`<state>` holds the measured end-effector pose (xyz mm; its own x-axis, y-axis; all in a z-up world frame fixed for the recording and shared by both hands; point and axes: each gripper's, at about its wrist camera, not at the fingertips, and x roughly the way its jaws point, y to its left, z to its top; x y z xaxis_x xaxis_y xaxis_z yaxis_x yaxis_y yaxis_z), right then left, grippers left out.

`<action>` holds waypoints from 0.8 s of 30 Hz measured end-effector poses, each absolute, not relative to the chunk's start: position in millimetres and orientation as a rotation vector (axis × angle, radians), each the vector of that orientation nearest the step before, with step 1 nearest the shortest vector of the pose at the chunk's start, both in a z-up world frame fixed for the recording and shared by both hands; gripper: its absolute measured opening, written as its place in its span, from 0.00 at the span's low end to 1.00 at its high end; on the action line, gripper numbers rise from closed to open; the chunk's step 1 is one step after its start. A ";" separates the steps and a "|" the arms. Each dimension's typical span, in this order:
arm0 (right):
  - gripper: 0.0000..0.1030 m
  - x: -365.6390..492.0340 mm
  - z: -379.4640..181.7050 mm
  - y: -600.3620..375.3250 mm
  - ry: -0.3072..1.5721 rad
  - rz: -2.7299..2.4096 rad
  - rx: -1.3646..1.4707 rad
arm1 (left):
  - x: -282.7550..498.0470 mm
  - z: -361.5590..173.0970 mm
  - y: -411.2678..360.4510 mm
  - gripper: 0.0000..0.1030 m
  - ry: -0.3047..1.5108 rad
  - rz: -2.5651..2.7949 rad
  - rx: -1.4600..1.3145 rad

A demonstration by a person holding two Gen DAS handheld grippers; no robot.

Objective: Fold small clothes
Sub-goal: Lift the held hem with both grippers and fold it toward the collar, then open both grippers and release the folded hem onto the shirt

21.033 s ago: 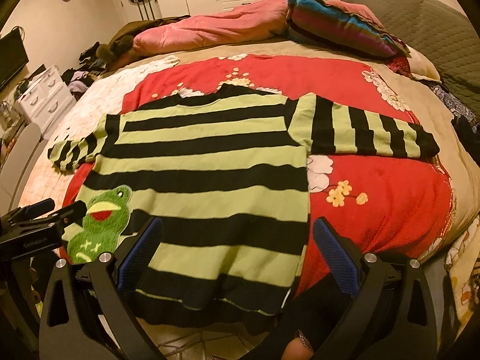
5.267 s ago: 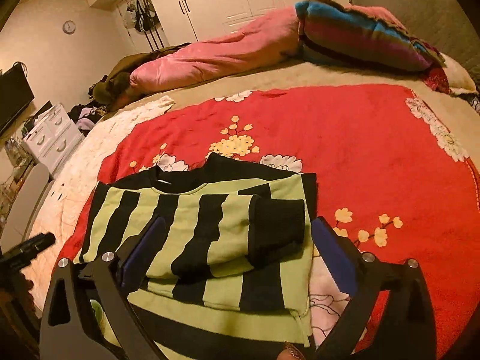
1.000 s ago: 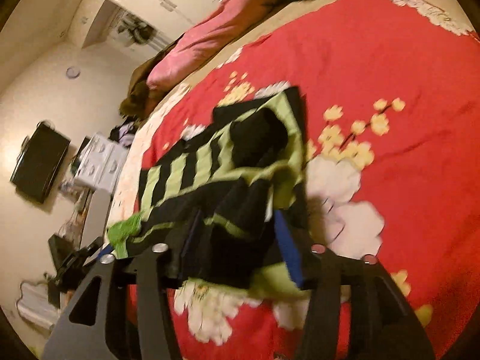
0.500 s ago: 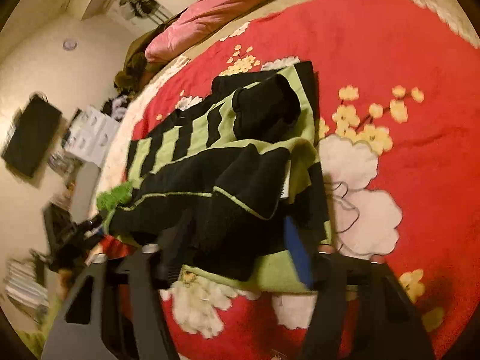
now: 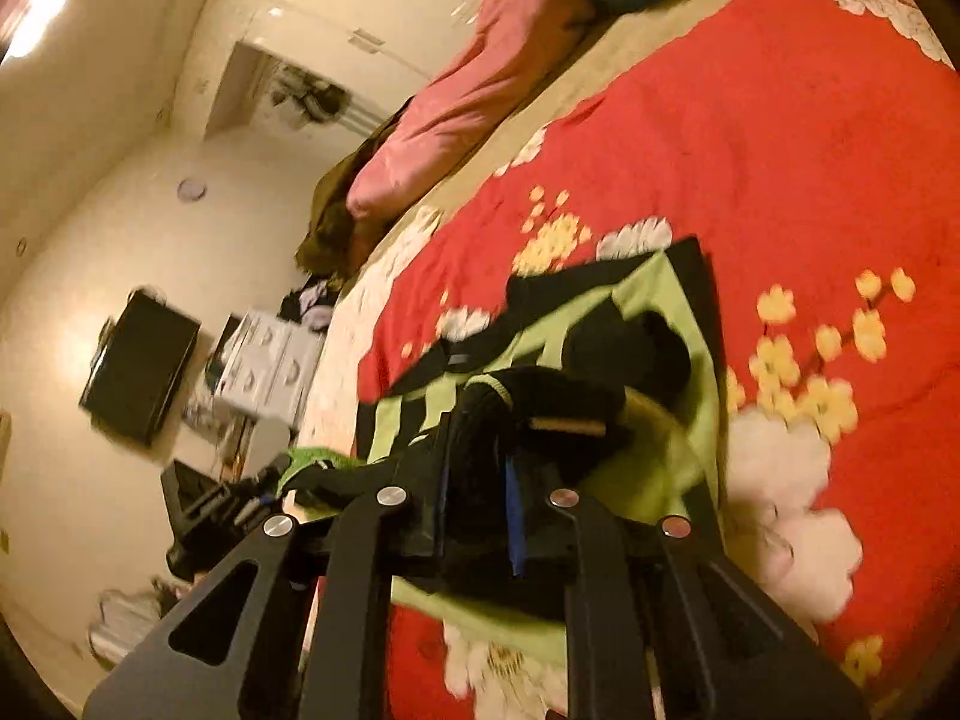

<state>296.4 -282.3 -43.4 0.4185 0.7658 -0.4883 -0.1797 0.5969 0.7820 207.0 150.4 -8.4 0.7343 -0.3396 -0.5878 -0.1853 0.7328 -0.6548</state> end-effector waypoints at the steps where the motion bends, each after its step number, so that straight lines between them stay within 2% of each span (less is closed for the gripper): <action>1: 0.13 304.9 -43.1 -279.8 0.964 0.649 0.725 | 216.9 -9.3 151.3 0.08 0.771 -0.078 -0.760; 5: 0.13 334.1 -48.5 -272.4 0.969 0.607 0.777 | 244.6 -19.4 155.1 0.08 0.796 -0.035 -0.769; 6: 0.13 341.0 -52.8 -271.9 0.975 0.595 0.805 | 249.8 -22.3 157.6 0.11 0.795 -0.026 -0.777; 8: 0.17 354.3 -66.1 -271.5 0.984 0.571 0.865 | 255.2 -29.4 165.8 0.26 0.787 -0.019 -0.831; 9: 0.21 358.4 -73.0 -272.3 0.986 0.563 0.874 | 255.1 -29.6 169.8 0.35 0.777 -0.019 -0.856; 10: 0.27 360.6 -78.4 -273.1 0.983 0.552 0.865 | 251.6 -26.1 173.5 0.40 0.754 -0.013 -0.868; 13: 0.37 361.2 -88.4 -284.7 0.958 0.523 0.860 | 232.9 -10.7 182.8 0.47 0.669 -0.015 -0.858; 14: 0.44 361.5 -86.4 -289.7 0.933 0.511 0.860 | 224.6 -7.6 186.7 0.48 0.651 -0.005 -0.857; 15: 0.47 361.2 -80.1 -294.2 0.897 0.489 0.831 | 219.5 -6.1 188.5 0.49 0.646 0.004 -0.853; 16: 0.54 360.4 -74.4 -296.4 0.871 0.467 0.788 | 211.9 -5.9 189.1 0.50 0.646 0.017 -0.843; 19: 0.59 356.6 -53.9 -292.5 0.817 0.423 0.602 | 198.3 -15.3 181.6 0.53 0.712 0.029 -0.812; 23: 0.75 352.6 -39.5 -266.3 0.803 0.469 0.427 | 188.9 -33.9 167.5 0.55 0.781 0.003 -0.816; 24: 0.76 351.3 -38.0 -256.6 0.807 0.478 0.371 | 191.9 -36.6 161.9 0.56 0.797 -0.005 -0.811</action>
<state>351.3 -256.6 -38.0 0.5962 0.5380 -0.5959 -0.2633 0.8322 0.4879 191.9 161.9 -36.6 0.7149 -0.2939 -0.6344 -0.2858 0.7052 -0.6488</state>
